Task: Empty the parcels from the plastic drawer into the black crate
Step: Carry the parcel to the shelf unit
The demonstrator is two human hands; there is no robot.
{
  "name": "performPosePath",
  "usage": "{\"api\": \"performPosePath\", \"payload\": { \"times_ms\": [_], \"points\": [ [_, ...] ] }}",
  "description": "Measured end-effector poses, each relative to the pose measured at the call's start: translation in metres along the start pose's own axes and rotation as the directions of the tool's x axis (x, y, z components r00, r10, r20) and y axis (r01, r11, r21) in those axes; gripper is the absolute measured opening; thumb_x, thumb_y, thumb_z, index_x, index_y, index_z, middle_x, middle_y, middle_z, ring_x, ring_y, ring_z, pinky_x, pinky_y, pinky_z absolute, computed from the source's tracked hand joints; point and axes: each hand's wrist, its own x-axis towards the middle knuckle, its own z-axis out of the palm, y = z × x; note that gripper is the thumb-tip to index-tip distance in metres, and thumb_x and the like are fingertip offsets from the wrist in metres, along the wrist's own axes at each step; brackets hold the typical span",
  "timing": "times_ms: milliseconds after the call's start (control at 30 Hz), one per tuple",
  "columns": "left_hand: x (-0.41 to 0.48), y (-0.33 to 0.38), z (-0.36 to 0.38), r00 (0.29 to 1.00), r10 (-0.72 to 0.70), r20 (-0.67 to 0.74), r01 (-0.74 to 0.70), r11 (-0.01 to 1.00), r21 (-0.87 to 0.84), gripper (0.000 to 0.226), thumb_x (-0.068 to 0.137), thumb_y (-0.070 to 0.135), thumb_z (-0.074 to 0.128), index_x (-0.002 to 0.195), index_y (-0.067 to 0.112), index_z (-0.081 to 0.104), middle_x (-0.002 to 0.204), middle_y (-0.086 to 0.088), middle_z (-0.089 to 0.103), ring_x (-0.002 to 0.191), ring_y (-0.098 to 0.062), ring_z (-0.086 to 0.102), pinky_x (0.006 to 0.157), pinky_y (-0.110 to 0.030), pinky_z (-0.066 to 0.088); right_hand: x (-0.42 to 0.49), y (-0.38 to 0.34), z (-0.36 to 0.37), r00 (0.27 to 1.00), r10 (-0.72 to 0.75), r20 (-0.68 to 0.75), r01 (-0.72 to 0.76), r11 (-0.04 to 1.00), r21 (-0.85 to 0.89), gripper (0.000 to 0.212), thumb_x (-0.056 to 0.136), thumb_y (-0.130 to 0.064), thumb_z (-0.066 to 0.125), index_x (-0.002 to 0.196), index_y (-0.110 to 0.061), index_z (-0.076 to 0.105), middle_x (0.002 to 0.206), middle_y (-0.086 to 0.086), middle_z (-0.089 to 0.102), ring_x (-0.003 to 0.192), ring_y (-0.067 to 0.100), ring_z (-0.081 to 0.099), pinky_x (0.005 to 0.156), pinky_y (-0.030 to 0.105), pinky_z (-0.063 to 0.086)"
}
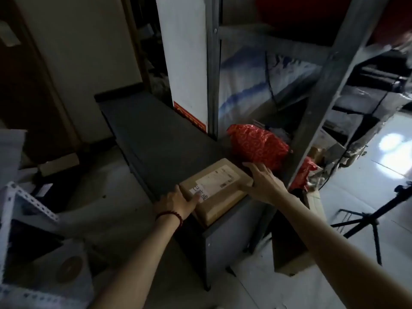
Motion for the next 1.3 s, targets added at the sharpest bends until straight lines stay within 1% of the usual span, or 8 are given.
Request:
{"api": "performPosePath", "payload": {
  "times_ms": [267, 600, 700, 867, 967, 1100, 1233, 1300],
  "points": [
    [0.020, 0.001, 0.030, 0.978, -0.049, 0.201, 0.137, 0.881, -0.453, 0.140, 0.038, 0.102, 0.039, 0.149, 0.019, 0.018, 0.136, -0.007, 0.051, 0.118, -0.028, 0.054, 0.098, -0.046, 0.045, 0.048, 0.014, 0.010, 0.967, 0.166, 0.191, -0.193, 0.972, 0.132, 0.097, 0.075, -0.068, 0.063, 0.151, -0.030, 0.016, 0.155, 0.002, 0.024, 0.138, 0.026, 0.035, 0.108, 0.043, 0.037],
    [0.007, 0.023, 0.056, 0.983, -0.091, 0.161, 0.184, 0.526, -0.830, 0.109, 0.063, 0.070, 0.062, 0.151, 0.029, 0.014, 0.135, 0.004, 0.053, 0.106, -0.010, 0.053, 0.085, -0.026, 0.040, 0.089, 0.030, 0.032, 0.927, 0.074, 0.368, -0.229, 0.888, 0.399, 0.090, 0.081, -0.055, 0.067, 0.152, -0.022, 0.023, 0.149, 0.007, 0.039, 0.131, 0.027, 0.043, 0.098, 0.033, 0.038],
    [0.009, 0.032, 0.054, 0.987, -0.093, 0.130, 0.159, 0.490, -0.857, 0.096, 0.070, 0.059, 0.067, 0.149, 0.025, 0.024, 0.131, 0.003, 0.056, 0.107, -0.012, 0.056, 0.079, -0.020, 0.044, 0.089, 0.026, 0.040, 0.934, 0.052, 0.355, -0.220, 0.864, 0.454, 0.086, 0.080, -0.049, 0.071, 0.149, -0.022, 0.027, 0.139, 0.006, 0.044, 0.109, 0.018, 0.048, 0.083, 0.025, 0.037],
    [0.009, 0.036, 0.029, 0.993, -0.114, -0.029, 0.013, 0.355, -0.935, 0.083, 0.068, 0.049, 0.070, 0.141, 0.025, 0.038, 0.126, 0.002, 0.060, 0.109, -0.012, 0.060, 0.089, -0.030, 0.050, 0.088, 0.015, 0.023, 0.988, -0.021, 0.150, -0.086, 0.737, 0.670, 0.070, 0.074, -0.035, 0.080, 0.131, -0.026, 0.040, 0.110, -0.011, 0.051, 0.089, 0.003, 0.052, 0.059, 0.010, 0.038],
    [0.002, 0.036, 0.008, 0.995, -0.074, -0.067, -0.038, 0.332, -0.943, 0.064, 0.073, 0.046, 0.070, 0.131, 0.031, 0.047, 0.122, 0.005, 0.063, 0.105, -0.010, 0.062, 0.084, -0.029, 0.052, 0.076, 0.009, 0.000, 0.995, -0.041, 0.090, -0.042, 0.646, 0.762, 0.073, 0.072, -0.035, 0.082, 0.132, -0.027, 0.042, 0.115, -0.008, 0.055, 0.100, 0.006, 0.058, 0.070, 0.013, 0.047],
    [-0.014, 0.044, -0.010, 0.998, 0.034, -0.050, -0.058, 0.307, -0.950, 0.086, 0.066, 0.051, 0.077, 0.140, 0.033, 0.037, 0.120, 0.011, 0.061, 0.106, -0.008, 0.061, 0.088, -0.038, 0.052, 0.036, 0.023, -0.020, 0.996, -0.018, 0.089, -0.066, 0.529, 0.846, 0.046, 0.075, -0.035, 0.080, 0.116, -0.029, 0.060, 0.111, -0.009, 0.064, 0.098, 0.007, 0.066, 0.073, 0.014, 0.050],
    [-0.032, 0.067, 0.001, 0.968, 0.249, -0.030, -0.111, 0.318, -0.942, 0.089, 0.059, 0.050, 0.075, 0.139, 0.037, 0.038, 0.111, 0.018, 0.065, 0.093, 0.005, 0.064, 0.066, -0.018, 0.055, -0.035, 0.064, -0.024, 0.981, 0.156, 0.113, -0.164, 0.366, 0.916, 0.070, 0.063, -0.050, 0.082, 0.123, -0.037, 0.048, 0.121, -0.003, 0.060, 0.108, 0.015, 0.063, 0.088, 0.033, 0.053],
    [-0.038, 0.082, 0.012, 0.925, 0.379, 0.019, -0.113, 0.323, -0.940, 0.085, 0.064, 0.043, 0.073, 0.140, 0.035, 0.036, 0.112, 0.018, 0.065, 0.098, 0.003, 0.064, 0.071, -0.017, 0.055, -0.076, 0.083, -0.022, 0.961, 0.235, 0.144, -0.200, 0.234, 0.952, 0.071, 0.064, -0.044, 0.081, 0.125, -0.037, 0.045, 0.117, -0.001, 0.065, 0.104, 0.014, 0.067, 0.085, 0.036, 0.057]
  ]
}}
